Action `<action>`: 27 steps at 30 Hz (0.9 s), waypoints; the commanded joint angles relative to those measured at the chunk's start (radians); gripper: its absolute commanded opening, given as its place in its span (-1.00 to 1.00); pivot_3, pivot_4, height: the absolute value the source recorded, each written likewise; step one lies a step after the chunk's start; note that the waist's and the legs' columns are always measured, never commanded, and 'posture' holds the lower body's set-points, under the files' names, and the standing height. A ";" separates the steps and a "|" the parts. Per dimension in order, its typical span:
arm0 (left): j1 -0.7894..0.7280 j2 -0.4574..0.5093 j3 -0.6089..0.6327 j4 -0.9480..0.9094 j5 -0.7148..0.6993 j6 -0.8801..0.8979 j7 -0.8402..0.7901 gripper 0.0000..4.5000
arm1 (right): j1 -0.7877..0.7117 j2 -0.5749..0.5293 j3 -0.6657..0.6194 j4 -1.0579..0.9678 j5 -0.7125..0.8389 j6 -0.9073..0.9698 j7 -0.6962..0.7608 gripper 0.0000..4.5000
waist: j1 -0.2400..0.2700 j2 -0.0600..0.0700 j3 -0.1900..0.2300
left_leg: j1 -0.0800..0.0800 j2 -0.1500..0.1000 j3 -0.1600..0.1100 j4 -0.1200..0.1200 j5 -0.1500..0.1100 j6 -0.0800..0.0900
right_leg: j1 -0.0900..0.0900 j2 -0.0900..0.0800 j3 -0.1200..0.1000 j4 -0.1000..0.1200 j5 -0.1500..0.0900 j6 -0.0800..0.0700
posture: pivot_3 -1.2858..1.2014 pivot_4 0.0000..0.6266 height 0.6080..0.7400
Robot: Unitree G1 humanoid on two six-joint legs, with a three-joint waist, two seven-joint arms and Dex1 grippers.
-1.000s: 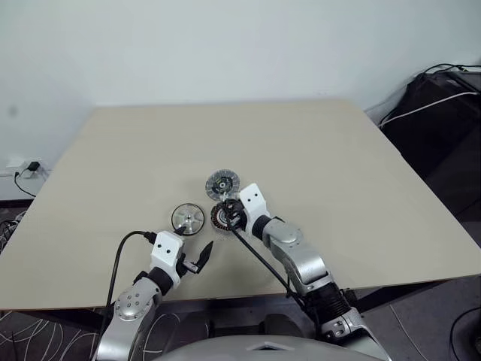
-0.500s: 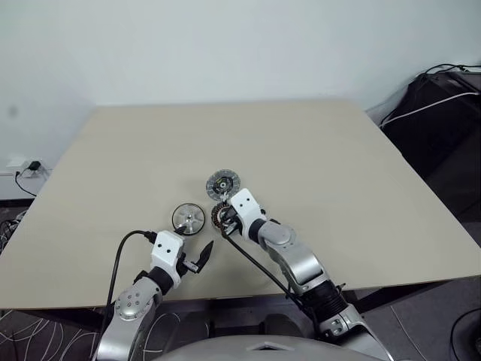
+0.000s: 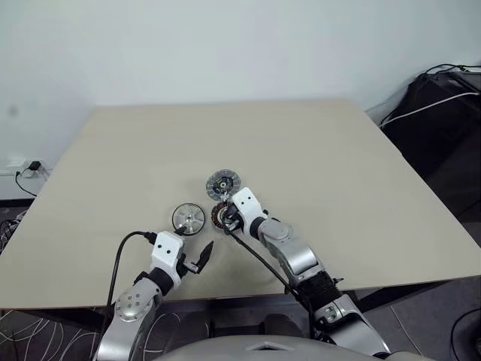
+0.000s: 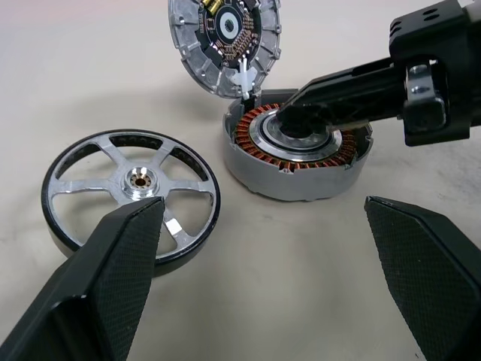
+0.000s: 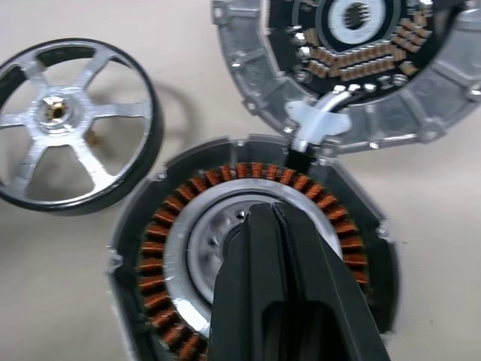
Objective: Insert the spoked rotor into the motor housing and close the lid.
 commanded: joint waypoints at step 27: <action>-0.060 -0.079 0.232 -0.022 -0.239 0.283 0.103 1.00 | 0.351 -0.164 -0.097 -0.562 0.169 -0.021 0.126 -0.98 | 0.011 -0.005 0.003 | -0.001 0.000 -0.001 0.000 -0.001 -0.001 | 0.000 -0.004 -0.001 -0.001 -0.003 0.005 | 0.03 -1.00 1.00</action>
